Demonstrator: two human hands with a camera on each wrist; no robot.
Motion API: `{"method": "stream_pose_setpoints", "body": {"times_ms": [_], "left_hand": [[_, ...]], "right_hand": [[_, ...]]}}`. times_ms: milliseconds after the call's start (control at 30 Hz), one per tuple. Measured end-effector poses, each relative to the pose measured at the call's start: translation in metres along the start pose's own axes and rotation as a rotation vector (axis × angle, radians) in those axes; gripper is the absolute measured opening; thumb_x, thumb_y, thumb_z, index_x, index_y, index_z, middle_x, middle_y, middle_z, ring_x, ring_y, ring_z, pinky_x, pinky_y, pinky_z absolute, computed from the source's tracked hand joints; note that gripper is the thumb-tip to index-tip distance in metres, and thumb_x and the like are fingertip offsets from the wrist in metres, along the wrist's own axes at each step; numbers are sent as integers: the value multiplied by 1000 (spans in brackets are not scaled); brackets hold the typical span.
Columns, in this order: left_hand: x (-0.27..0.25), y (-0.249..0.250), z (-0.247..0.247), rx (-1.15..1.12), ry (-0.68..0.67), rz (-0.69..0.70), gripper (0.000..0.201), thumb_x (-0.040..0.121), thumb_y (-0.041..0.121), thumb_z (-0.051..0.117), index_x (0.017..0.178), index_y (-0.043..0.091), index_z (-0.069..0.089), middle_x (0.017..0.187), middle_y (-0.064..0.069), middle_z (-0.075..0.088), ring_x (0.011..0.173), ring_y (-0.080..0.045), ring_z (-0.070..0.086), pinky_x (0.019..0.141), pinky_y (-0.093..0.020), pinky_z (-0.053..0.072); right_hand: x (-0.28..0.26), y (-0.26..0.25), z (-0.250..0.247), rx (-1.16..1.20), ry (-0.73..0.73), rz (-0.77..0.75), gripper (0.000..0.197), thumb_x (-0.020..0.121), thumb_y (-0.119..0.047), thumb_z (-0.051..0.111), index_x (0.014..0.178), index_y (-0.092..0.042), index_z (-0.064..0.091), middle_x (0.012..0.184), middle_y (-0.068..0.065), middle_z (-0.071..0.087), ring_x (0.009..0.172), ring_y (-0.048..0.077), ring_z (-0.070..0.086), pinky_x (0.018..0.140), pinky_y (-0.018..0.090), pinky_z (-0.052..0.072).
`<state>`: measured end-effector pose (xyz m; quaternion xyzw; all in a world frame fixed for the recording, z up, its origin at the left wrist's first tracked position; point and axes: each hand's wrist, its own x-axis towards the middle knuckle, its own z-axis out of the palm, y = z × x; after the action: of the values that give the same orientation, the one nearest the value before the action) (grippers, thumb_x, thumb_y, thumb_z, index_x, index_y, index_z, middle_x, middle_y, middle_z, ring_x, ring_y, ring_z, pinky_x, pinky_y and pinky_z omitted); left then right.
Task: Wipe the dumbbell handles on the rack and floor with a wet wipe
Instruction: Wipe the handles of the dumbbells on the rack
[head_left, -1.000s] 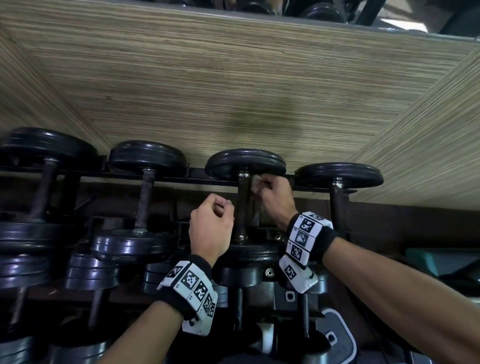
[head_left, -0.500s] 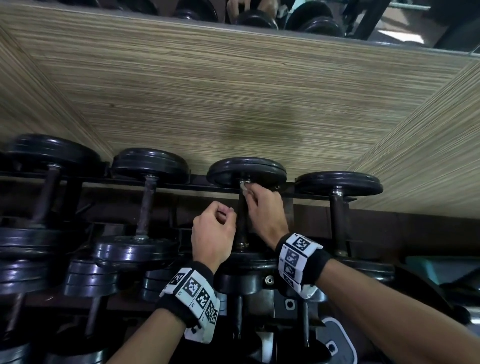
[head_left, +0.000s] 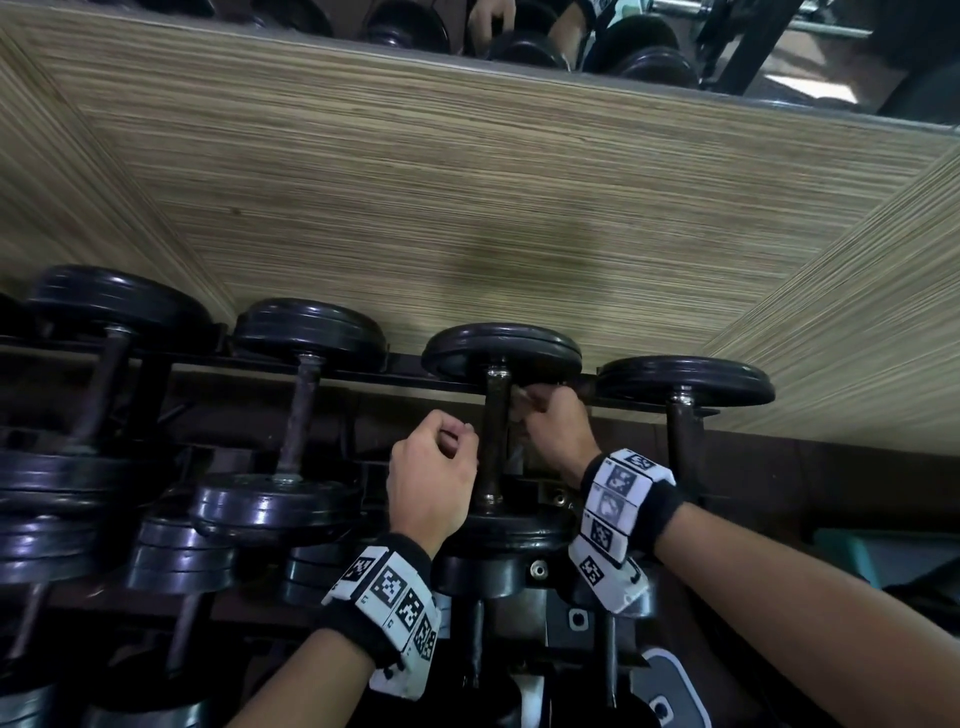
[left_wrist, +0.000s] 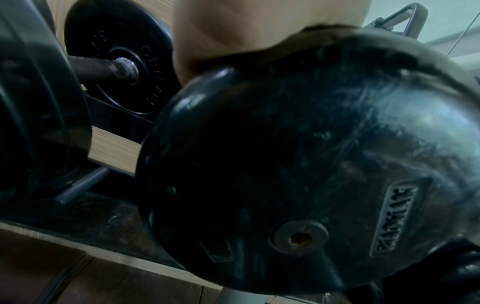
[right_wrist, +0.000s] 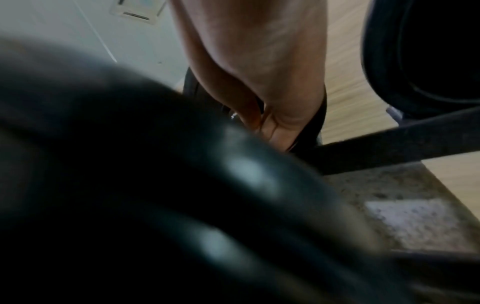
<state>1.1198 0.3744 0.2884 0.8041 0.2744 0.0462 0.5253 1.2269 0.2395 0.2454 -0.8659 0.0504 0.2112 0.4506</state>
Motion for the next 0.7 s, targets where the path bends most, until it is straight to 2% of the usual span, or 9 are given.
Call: {"method": "stream_pose_setpoints", "body": {"times_ms": [67, 167, 233, 333, 400, 500, 600, 667, 700], "left_hand": [[0, -1, 0, -4, 3, 1, 20, 92, 34, 62, 72, 29, 59, 58, 10, 62, 60, -14, 64, 68, -44, 56], [1, 0, 0, -7, -3, 5, 20, 92, 34, 62, 73, 29, 59, 58, 9, 62, 58, -14, 62, 66, -45, 57], [1, -1, 0, -14, -4, 9, 20, 92, 34, 61, 73, 29, 59, 58, 8, 61, 57, -14, 62, 66, -45, 57], [2, -2, 0, -14, -5, 17, 20, 92, 35, 61, 73, 29, 59, 58, 8, 61, 56, -13, 61, 65, -44, 56], [2, -3, 1, -12, -8, 21, 19, 92, 36, 61, 74, 29, 59, 59, 7, 62, 56, -12, 60, 65, -44, 57], [3, -2, 1, 14, -12, 24, 18, 92, 35, 61, 75, 29, 60, 60, 7, 62, 56, -10, 60, 65, -42, 57], [3, -2, 3, 35, -7, 15, 17, 92, 35, 62, 76, 29, 61, 62, 7, 64, 58, -12, 63, 64, -42, 57], [3, -2, 3, 38, -5, 13, 16, 91, 35, 62, 77, 29, 61, 63, 6, 65, 61, -12, 65, 65, -42, 57], [3, -2, 3, 41, -7, 13, 16, 91, 35, 62, 77, 28, 61, 63, 6, 65, 62, -12, 66, 65, -42, 57]], "right_hand": [[6, -1, 5, 79, -28, 19, 25, 95, -13, 58, 115, -15, 73, 103, 3, 75, 94, 22, 71, 86, 44, 60], [11, 0, 6, 292, -55, 19, 23, 94, -4, 57, 110, -11, 73, 109, 7, 75, 103, 30, 71, 85, 45, 61], [8, 1, 6, 333, -40, 6, 20, 96, -4, 56, 108, -7, 73, 106, 10, 75, 99, 29, 72, 81, 41, 62], [1, 3, 6, 241, 42, -89, 20, 91, -18, 57, 99, -14, 74, 92, -3, 76, 89, 17, 71, 84, 43, 59], [-8, -1, 3, 220, 79, -150, 18, 94, -22, 55, 95, -16, 72, 79, -12, 68, 74, 6, 62, 72, 30, 53], [-27, -18, -6, 89, 149, -290, 18, 100, -10, 54, 95, -13, 71, 69, -15, 60, 56, -3, 52, 58, 11, 38], [-38, -31, -7, 1, 168, -355, 23, 101, -8, 53, 83, -18, 63, 58, -14, 53, 49, -1, 50, 49, 11, 33], [-44, -34, -3, -21, 176, -372, 21, 101, -11, 52, 85, -18, 65, 63, -12, 58, 55, 0, 55, 54, 12, 36], [-49, -38, 0, -30, 147, -387, 19, 102, -15, 53, 92, -16, 69, 69, -9, 65, 61, 1, 59, 58, 16, 42]]}}
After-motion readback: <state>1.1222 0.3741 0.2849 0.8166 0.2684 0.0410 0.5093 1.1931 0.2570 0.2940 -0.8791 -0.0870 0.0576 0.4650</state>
